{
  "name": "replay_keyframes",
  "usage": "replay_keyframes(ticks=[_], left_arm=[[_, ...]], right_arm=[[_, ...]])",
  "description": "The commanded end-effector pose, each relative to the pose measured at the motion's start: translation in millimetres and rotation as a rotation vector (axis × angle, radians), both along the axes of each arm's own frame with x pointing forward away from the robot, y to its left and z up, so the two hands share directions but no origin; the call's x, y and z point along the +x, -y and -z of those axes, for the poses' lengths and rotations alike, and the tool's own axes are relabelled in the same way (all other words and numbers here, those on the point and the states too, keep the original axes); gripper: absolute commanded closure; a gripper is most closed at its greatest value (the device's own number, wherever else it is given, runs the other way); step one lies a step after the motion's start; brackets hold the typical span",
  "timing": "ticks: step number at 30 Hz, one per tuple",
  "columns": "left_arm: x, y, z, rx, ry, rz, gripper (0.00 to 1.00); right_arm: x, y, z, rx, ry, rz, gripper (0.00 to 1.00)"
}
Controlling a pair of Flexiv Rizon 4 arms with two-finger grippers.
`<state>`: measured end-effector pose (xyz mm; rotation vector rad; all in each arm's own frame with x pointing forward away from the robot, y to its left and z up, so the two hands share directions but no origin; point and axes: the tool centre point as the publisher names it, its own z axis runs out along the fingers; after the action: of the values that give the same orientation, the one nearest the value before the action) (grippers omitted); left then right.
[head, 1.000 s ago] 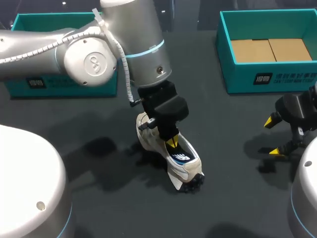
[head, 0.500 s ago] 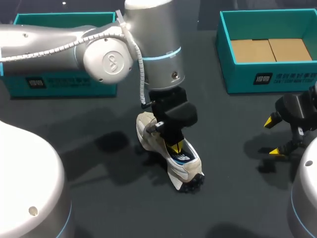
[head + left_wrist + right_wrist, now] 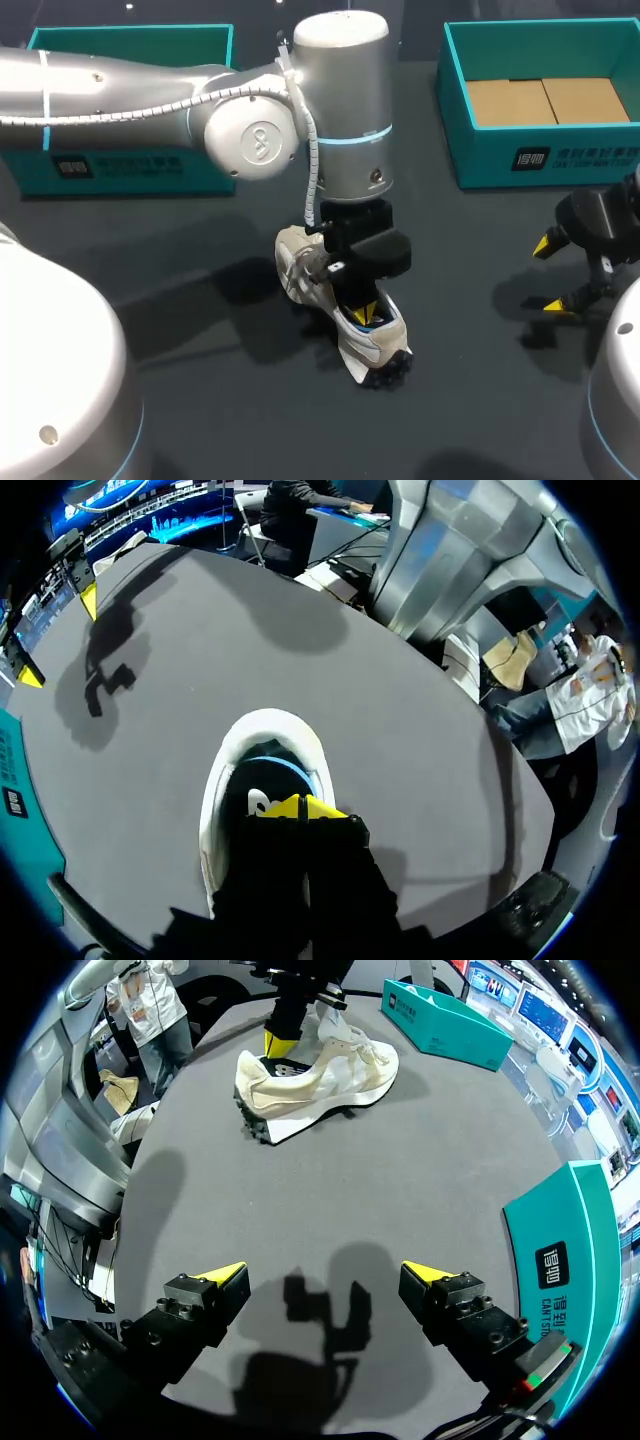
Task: Take the shoe out of the shoebox, open the shoe tongue, remove and reinsert the insole, then place the shoe into the shoebox
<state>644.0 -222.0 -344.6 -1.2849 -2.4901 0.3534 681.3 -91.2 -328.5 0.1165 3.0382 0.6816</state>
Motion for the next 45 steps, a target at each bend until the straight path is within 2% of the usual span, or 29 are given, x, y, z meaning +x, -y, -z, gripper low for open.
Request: replay_keyframes(ticks=[1,8,16,24,33,45], left_arm=[[1.0,6.1,9.5,0.019,-0.009,0.010,1.00],[-4.1,1.9,21.6,0.026,-0.007,0.007,1.00],[-10.3,0.2,3.5,-0.045,0.037,0.017,1.00],[-3.4,6.8,25.6,0.034,0.044,0.020,1.00],[10.8,11.0,58.4,0.053,0.061,-0.001,1.00],[-0.9,3.4,19.3,0.010,0.128,0.027,1.00]], right_arm=[[-2.1,0.0,-0.7,-0.002,0.003,0.001,0.00],[-2.1,0.0,-0.7,-0.002,0.003,0.001,0.00],[-2.1,0.0,-0.7,-0.002,0.003,0.001,0.00],[-2.1,0.0,-0.7,-0.002,0.003,0.001,0.00],[-2.1,0.0,-0.7,-0.002,0.003,0.001,0.00],[-2.1,0.0,-0.7,-0.002,0.003,0.001,0.00]])
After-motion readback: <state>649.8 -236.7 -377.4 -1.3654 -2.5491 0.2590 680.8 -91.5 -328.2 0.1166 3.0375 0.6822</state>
